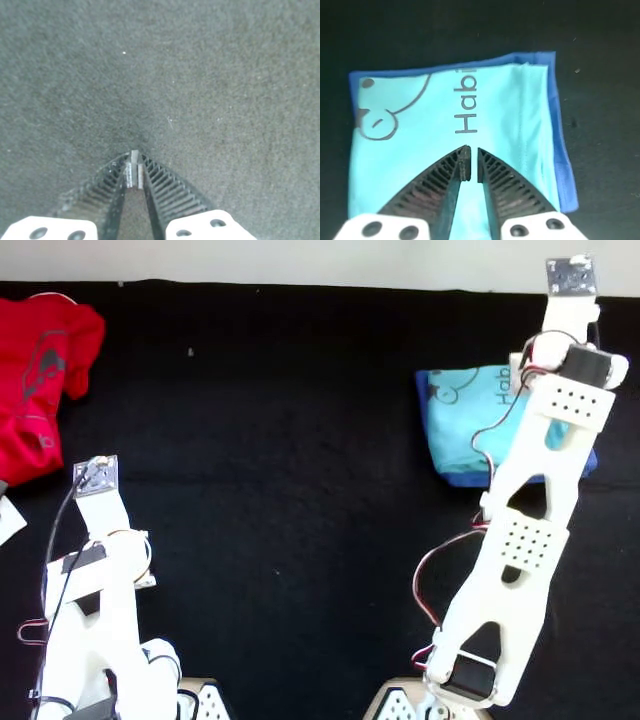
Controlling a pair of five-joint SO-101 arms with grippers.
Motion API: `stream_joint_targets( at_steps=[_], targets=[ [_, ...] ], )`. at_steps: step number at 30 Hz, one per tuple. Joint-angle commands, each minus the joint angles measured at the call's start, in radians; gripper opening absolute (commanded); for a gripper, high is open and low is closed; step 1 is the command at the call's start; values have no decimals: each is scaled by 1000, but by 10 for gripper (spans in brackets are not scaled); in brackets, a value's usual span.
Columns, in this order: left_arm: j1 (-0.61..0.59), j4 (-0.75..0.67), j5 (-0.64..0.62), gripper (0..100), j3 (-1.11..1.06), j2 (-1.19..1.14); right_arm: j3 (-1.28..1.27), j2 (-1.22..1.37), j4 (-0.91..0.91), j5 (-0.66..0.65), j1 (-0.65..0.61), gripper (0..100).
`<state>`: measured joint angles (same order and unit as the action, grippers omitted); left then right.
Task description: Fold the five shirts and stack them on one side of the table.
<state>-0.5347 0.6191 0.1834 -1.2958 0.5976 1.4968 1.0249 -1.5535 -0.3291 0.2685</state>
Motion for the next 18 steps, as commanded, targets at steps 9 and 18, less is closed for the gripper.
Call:
stream_joint_targets(
  at_steps=[9,18],
  targets=[
    [13,-26,14,10,-1,4,39,216,193,9,168,8],
    [13,-26,14,10,-1,4,39,-42,68,12,81,13]
  ],
)
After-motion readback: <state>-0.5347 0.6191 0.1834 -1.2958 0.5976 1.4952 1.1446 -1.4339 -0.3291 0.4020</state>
